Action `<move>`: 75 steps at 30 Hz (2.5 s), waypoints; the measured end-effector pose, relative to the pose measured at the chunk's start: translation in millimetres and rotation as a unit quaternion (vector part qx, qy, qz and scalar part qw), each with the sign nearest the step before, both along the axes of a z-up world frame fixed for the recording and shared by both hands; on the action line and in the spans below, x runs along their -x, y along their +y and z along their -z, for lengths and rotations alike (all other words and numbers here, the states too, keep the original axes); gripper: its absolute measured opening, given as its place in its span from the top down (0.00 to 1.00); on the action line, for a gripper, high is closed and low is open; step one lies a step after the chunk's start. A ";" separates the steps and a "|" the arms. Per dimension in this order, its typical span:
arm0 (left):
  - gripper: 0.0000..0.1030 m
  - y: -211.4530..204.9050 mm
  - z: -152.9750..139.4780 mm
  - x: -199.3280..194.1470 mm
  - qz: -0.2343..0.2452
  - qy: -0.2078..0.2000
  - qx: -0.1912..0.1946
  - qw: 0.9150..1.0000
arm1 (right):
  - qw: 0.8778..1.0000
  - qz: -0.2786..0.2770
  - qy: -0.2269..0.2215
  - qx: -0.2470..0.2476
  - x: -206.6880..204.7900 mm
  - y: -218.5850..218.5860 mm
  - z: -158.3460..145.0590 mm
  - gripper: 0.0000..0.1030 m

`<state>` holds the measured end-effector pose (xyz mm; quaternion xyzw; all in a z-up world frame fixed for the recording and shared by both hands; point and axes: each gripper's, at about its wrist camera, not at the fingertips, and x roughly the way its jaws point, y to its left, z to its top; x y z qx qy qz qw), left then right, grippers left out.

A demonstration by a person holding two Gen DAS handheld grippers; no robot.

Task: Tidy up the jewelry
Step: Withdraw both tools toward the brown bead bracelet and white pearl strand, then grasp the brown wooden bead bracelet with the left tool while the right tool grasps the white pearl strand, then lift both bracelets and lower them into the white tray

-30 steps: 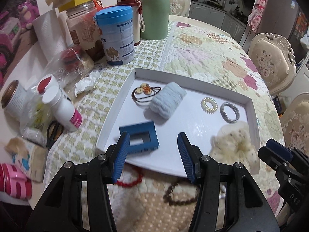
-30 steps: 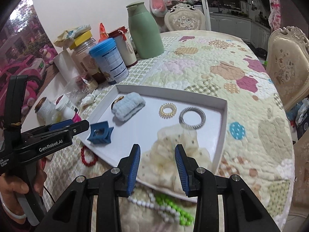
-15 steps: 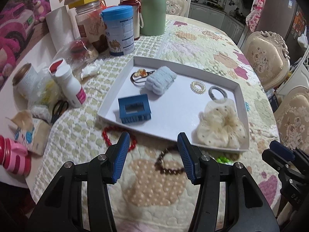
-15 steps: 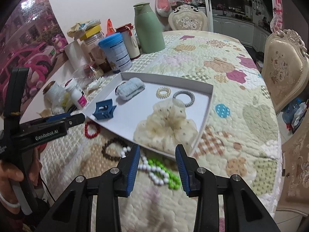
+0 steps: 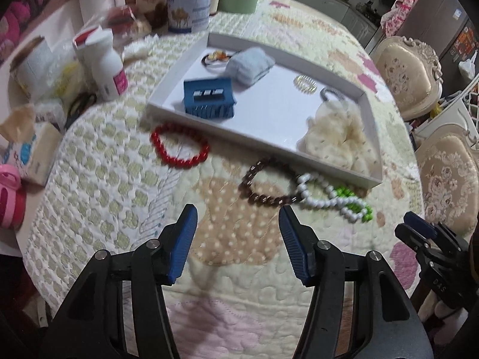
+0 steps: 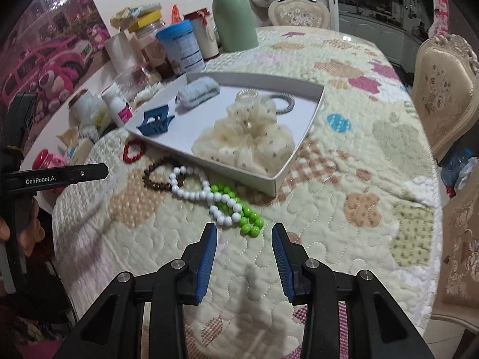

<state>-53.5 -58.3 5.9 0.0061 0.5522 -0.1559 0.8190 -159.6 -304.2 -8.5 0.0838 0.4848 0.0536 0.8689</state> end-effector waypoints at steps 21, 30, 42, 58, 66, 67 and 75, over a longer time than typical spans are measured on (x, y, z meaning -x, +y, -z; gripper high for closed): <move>0.45 -32.3 59.7 -56.1 0.033 0.029 -0.045 0.998 | 0.998 -0.055 0.024 0.031 -58.0 26.0 45.4 0.87; 0.90 -39.6 59.0 -59.7 0.052 0.026 -0.017 0.998 | 0.999 -0.045 -0.017 -0.005 -40.3 24.5 15.1 0.91; 0.93 -22.9 31.8 -46.1 0.051 0.011 0.000 0.999 | 0.997 -0.027 -0.070 -0.029 -18.2 16.0 -34.5 0.92; 0.93 -18.2 12.6 -31.6 0.046 -0.014 -0.012 0.999 | 0.996 -0.039 -0.081 -0.027 -4.8 16.0 -47.4 0.92; 0.93 -20.2 -1.4 -27.7 0.049 -0.029 -0.012 0.998 | 0.994 -0.048 -0.095 -0.025 -1.8 19.9 -59.3 0.92; 0.93 -20.2 -3.3 -27.4 0.049 -0.030 -0.011 0.998 | 0.994 -0.049 -0.098 -0.024 -1.3 20.0 -61.3 0.92; 0.93 -19.4 -22.1 -27.1 0.053 -0.047 -0.009 0.997 | 0.991 -0.055 -0.122 -0.027 -0.4 22.6 -82.4 0.92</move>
